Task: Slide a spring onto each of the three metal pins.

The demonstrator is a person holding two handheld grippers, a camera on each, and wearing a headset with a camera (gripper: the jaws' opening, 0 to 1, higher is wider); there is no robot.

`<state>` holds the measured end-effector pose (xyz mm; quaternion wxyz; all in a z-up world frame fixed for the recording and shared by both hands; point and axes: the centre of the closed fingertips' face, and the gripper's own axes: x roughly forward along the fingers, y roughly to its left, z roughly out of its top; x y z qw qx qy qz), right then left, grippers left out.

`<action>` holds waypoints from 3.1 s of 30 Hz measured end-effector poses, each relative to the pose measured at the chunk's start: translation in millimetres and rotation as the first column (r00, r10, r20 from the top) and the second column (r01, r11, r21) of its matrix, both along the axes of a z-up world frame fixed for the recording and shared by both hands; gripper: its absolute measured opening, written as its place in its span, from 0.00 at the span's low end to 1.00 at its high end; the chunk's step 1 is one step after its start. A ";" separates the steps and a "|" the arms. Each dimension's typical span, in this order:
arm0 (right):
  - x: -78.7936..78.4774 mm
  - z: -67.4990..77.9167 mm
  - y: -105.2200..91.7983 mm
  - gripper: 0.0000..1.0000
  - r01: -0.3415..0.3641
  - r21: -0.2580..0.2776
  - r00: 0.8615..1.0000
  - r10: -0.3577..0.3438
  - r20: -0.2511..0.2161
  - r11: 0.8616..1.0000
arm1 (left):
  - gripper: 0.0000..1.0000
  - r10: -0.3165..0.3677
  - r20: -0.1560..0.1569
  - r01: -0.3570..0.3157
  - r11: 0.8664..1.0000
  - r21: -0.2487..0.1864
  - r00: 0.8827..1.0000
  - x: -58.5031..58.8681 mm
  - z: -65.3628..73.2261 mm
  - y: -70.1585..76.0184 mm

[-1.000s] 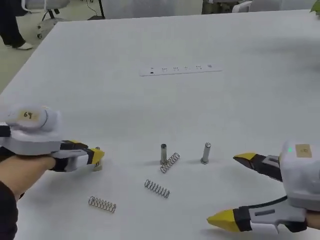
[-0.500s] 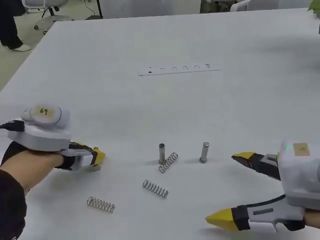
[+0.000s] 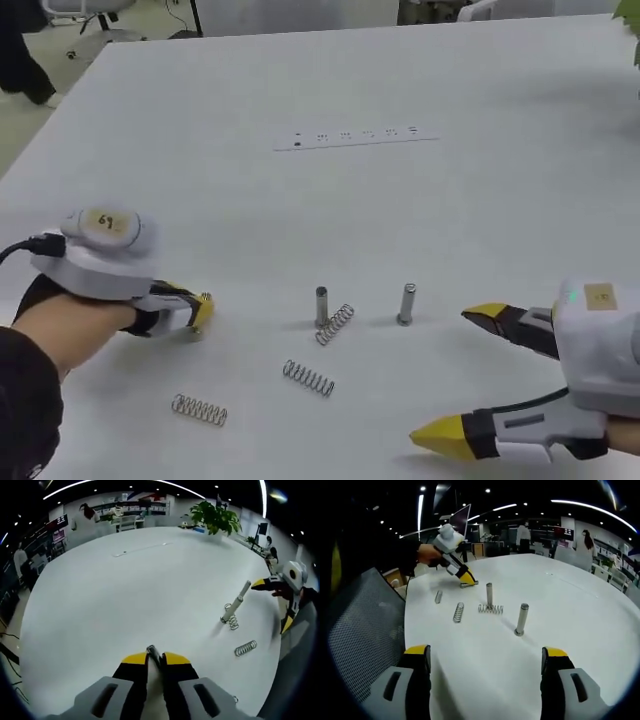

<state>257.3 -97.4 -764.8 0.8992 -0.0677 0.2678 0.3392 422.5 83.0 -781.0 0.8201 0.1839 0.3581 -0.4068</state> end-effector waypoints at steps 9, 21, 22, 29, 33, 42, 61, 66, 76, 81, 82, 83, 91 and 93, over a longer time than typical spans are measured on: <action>0.2 0.2 -0.3 0.90 0.002 0.000 1.000 -0.002 0.001 1.000 | 0.01 -0.018 0.007 0.018 1.000 0.015 1.000 0.5 0.4 -3.6; -0.2 -0.3 -0.5 0.90 0.000 0.000 1.000 0.000 0.000 1.000 | 0.04 -0.050 0.019 0.049 0.997 0.056 0.999 0.7 -3.9 -12.2; -0.2 -0.3 -0.6 0.90 0.001 -0.001 1.000 -0.001 0.000 1.000 | 0.04 -0.053 0.020 0.052 0.997 0.059 0.998 1.3 -4.4 -13.4; 0.5 0.7 -0.9 0.89 0.004 0.002 1.000 -0.004 0.002 1.000 | 0.01 -0.065 0.018 0.064 0.995 0.071 0.998 0.2 -5.9 -16.8; 0.5 0.1 -1.0 0.89 0.004 0.001 1.000 -0.004 0.000 1.000 | 0.00 -0.054 0.017 0.053 0.996 0.067 0.998 0.8 -5.9 -17.4; 0.8 0.2 -0.4 0.89 -0.001 -0.003 1.000 0.001 0.001 1.000 | 0.00 -0.044 0.008 0.044 0.999 0.023 0.999 -4.5 5.8 -18.6; 0.8 1.4 2.0 0.89 -0.008 -0.005 1.000 0.008 0.002 1.000 | 0.00 -0.025 0.010 0.026 0.997 -0.069 1.000 -16.8 31.8 -13.7; 0.7 1.5 2.6 0.89 -0.011 -0.006 1.000 0.011 0.003 1.000 | 0.00 -0.028 0.015 0.029 0.997 -0.078 0.999 -19.9 35.8 -13.8; 0.1 1.4 3.0 0.89 -0.014 -0.006 1.000 0.014 0.002 1.000 | 0.00 -0.031 0.021 0.032 0.995 -0.094 0.999 -27.4 39.5 -15.1; 0.1 1.5 3.2 0.89 -0.015 -0.007 1.000 0.015 0.003 1.000 | 0.00 -0.030 0.020 0.031 0.995 -0.096 0.999 -30.5 40.1 -14.3; 0.0 1.3 3.1 0.89 -0.015 -0.007 1.000 0.015 0.002 1.000 | 0.00 -0.026 0.019 0.028 0.995 -0.098 0.999 -30.7 40.1 -13.8; 0.0 1.1 3.1 0.89 -0.015 -0.008 1.000 0.015 0.001 1.000 | 0.00 -0.025 0.025 0.028 0.994 -0.101 0.999 -29.9 40.8 -13.9; -0.2 0.7 3.2 0.89 -0.017 -0.009 1.000 0.017 0.001 1.000 | 0.00 -0.030 0.011 0.031 0.994 -0.103 1.000 -32.0 39.9 -14.2; -0.5 0.3 3.4 0.89 -0.018 -0.010 1.000 0.018 -0.001 1.000 | 0.00 -0.031 0.010 0.032 0.994 -0.104 0.999 -32.3 40.0 -14.8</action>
